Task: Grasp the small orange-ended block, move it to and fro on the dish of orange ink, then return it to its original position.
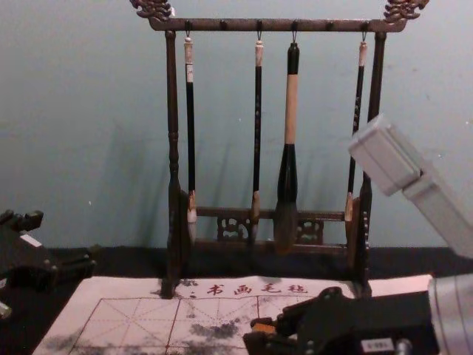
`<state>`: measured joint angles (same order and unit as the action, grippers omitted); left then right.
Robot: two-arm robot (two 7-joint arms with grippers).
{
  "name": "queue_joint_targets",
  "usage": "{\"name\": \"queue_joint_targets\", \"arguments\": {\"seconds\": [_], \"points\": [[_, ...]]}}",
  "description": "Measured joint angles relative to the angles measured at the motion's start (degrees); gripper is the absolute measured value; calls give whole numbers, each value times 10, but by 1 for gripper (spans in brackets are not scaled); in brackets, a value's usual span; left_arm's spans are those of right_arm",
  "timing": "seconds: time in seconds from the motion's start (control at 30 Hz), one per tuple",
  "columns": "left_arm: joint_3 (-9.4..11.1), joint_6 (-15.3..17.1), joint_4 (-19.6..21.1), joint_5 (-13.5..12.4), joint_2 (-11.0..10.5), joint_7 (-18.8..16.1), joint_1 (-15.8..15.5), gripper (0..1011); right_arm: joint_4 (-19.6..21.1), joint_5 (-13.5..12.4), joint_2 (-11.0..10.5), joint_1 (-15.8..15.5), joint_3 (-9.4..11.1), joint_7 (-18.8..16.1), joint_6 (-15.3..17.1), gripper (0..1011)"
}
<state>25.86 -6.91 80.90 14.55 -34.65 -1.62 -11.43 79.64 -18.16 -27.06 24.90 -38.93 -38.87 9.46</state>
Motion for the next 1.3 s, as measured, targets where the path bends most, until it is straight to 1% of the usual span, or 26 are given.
{"name": "queue_joint_targets", "arguments": {"seconds": [0.43,0.63,0.87,1.1,1.3], "points": [[0,0,0,0,0,0,0,1001,-13,1,16,10,-10,0,1,133],[0,0,0,0,0,0,0,1001,-28,3,27,19,-13,3,1,132],[0,0,0,0,0,0,0,1001,-43,5,37,26,-12,10,2,132],[0,0,0,0,0,0,0,1001,-49,8,40,29,-7,16,2,133],[0,0,0,0,0,0,0,1001,-48,9,35,28,-4,17,1,133]]}}
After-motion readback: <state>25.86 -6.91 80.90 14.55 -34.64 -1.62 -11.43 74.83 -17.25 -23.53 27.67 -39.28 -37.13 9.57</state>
